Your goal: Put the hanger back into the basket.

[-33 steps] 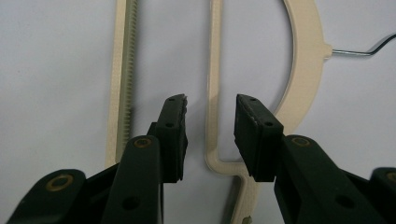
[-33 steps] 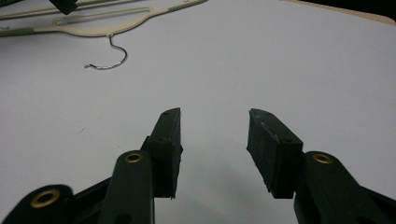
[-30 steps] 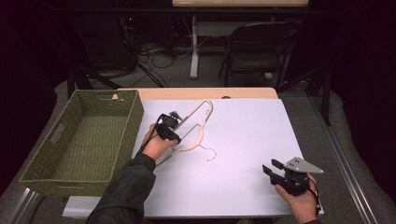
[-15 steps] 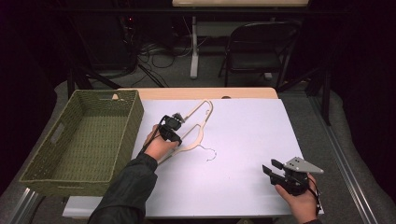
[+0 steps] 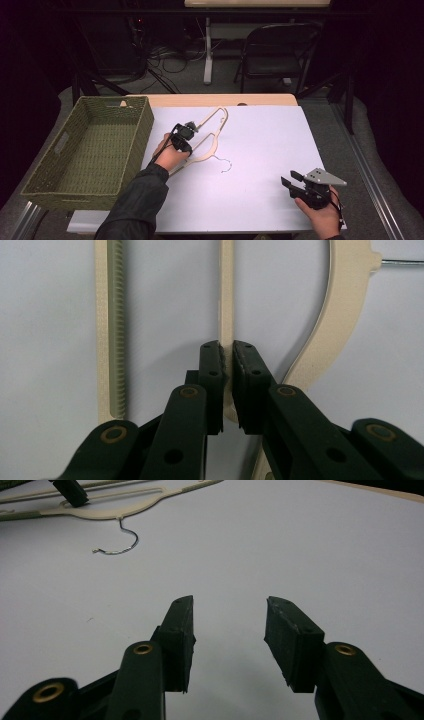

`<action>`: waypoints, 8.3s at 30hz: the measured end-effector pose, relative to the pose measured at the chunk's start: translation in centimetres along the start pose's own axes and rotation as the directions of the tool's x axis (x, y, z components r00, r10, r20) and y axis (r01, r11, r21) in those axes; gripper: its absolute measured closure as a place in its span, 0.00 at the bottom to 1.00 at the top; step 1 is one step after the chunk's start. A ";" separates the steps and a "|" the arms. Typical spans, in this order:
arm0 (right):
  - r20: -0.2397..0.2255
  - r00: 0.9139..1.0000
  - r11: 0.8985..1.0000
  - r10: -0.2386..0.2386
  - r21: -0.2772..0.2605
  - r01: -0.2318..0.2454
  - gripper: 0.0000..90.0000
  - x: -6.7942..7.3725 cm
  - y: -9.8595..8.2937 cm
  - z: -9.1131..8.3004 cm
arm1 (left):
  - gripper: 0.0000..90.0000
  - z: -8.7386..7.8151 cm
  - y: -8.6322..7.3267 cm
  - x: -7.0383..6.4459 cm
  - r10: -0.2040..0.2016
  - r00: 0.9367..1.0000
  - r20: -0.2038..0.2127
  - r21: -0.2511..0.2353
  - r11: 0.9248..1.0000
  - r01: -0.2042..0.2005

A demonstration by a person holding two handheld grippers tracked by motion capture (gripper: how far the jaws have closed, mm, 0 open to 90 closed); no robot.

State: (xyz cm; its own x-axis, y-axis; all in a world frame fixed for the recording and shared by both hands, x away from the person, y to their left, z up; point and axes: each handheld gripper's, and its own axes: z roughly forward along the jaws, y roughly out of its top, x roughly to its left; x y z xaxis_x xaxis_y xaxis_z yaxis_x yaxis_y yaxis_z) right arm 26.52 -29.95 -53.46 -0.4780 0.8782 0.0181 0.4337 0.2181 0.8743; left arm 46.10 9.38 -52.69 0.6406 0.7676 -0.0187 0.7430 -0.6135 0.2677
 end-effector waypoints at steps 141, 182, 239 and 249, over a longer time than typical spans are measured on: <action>-0.263 0.575 0.598 -0.774 -0.005 0.802 0.71 9.5 1.8 4.4 | 0.62 -5.9 -5.9 -10.5 0.373 0.867 0.331 -0.208 0.925 -0.318; -0.255 0.623 0.649 -0.740 -0.026 0.760 0.71 9.3 2.1 4.3 | 0.64 -2.6 -10.1 -14.5 0.476 0.878 0.052 -0.278 0.851 -0.445; -0.103 0.811 0.817 -0.576 -0.050 0.575 0.64 4.1 2.1 1.0 | 0.97 -8.9 -7.8 -8.5 0.360 0.930 0.078 -0.362 0.879 -0.310; -0.102 0.813 0.819 -0.574 -0.046 0.572 0.64 4.1 2.2 0.8 | 0.97 -14.7 -10.6 -7.4 0.305 0.949 0.081 -0.447 0.862 -0.239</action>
State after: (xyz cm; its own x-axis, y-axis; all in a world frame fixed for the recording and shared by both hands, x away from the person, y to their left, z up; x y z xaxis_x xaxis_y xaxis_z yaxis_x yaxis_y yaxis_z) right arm 26.17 -25.56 -51.90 -0.7150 0.5453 -0.4375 0.0466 0.6616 0.7484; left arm 30.64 12.96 -41.24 0.8499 0.5268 -0.0138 0.4008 -0.6291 0.6660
